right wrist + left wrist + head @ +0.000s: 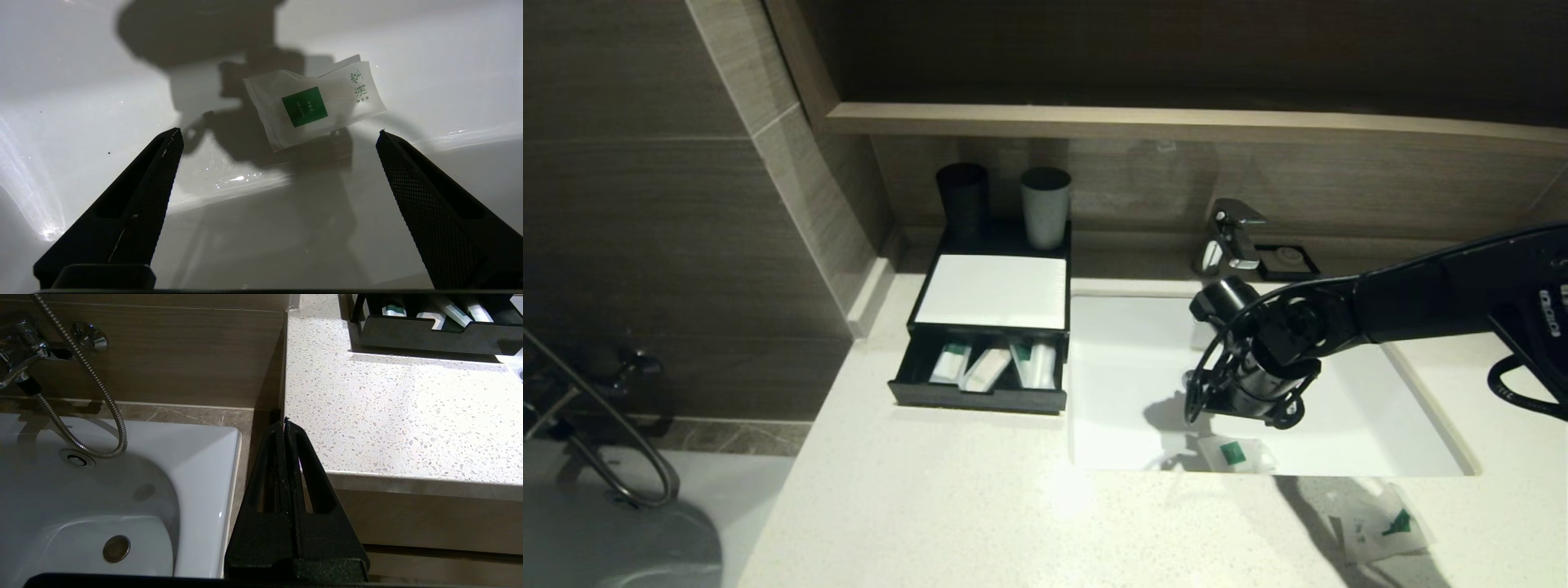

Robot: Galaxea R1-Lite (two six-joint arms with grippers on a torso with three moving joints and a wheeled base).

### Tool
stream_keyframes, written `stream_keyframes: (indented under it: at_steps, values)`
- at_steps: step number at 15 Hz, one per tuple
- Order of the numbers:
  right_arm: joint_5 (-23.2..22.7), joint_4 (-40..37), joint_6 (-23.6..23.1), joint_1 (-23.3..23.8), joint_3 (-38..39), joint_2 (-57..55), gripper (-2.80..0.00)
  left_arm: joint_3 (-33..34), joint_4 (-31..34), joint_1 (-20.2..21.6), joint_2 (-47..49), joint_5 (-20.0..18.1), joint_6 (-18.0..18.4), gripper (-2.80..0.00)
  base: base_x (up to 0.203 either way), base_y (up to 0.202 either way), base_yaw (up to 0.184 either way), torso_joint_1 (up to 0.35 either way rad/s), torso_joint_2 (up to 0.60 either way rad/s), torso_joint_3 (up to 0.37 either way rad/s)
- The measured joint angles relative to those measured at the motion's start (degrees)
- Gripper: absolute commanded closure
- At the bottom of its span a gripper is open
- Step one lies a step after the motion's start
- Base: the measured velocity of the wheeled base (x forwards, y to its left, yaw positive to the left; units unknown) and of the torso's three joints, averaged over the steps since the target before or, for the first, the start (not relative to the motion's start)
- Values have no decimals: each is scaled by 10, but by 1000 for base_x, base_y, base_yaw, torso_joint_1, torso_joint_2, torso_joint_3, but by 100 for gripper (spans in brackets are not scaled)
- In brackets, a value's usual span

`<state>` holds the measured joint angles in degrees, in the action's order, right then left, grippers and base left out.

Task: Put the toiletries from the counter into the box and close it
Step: Pick up the bathroom toiletry

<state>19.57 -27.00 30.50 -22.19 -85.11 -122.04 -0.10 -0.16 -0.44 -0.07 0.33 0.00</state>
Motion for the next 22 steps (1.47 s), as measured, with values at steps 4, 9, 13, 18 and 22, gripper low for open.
stream_keyframes:
  at_steps: [4,9,13,18,22]
  values:
    - [-1,0,1,0,-8,-7,-280,0,0,0,0,0,0,0,0,0,0,0,0,0]
    - [-10,0,1,0,-9,-9,-280,0,0,0,0,0,0,0,0,0,0,0,0,0]
    - [-25,0,4,0,-8,-13,-280,0,0,0,0,0,0,0,0,0,0,0,0,0]
    - [-26,0,5,0,-7,-19,-280,0,0,0,0,0,0,0,0,0,0,0,0,0]
    - [-24,0,5,1,-6,-19,-280,0,0,0,0,0,0,0,0,0,0,0,0,0]
